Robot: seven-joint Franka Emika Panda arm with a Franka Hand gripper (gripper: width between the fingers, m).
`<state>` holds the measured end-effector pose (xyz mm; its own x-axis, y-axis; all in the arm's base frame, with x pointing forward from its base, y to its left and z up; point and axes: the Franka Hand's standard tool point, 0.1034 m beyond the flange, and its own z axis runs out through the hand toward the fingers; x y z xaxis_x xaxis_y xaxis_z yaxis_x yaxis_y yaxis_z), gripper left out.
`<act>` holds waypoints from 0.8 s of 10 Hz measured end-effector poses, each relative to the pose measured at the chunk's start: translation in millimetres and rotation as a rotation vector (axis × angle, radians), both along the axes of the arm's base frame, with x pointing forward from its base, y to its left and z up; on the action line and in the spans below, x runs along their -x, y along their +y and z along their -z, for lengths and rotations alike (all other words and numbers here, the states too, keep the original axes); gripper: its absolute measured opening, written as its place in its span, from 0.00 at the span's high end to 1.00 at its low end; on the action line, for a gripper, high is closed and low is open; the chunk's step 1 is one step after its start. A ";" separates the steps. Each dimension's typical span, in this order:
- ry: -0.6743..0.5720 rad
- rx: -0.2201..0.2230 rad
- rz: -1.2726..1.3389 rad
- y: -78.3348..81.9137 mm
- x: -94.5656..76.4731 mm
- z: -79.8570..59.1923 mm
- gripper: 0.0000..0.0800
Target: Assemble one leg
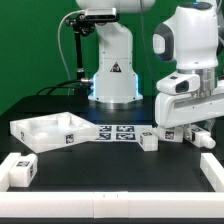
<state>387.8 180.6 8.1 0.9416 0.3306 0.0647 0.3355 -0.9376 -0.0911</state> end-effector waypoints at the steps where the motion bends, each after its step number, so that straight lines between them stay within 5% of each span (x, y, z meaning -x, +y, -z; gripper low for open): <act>1: -0.002 -0.002 -0.006 5.7 1.3 0.0 0.65; 5: -0.005 -0.003 -0.011 7.3 -0.8 0.0 0.65; 6: 0.002 0.000 -0.011 6.8 -0.8 -2.2 0.47; 8: 0.019 0.017 -0.019 -1.6 -11.7 -37.3 0.22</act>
Offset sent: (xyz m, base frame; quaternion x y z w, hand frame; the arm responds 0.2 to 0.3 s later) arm 0.0000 0.0000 0.0000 0.0000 0.0000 0.0000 1.0000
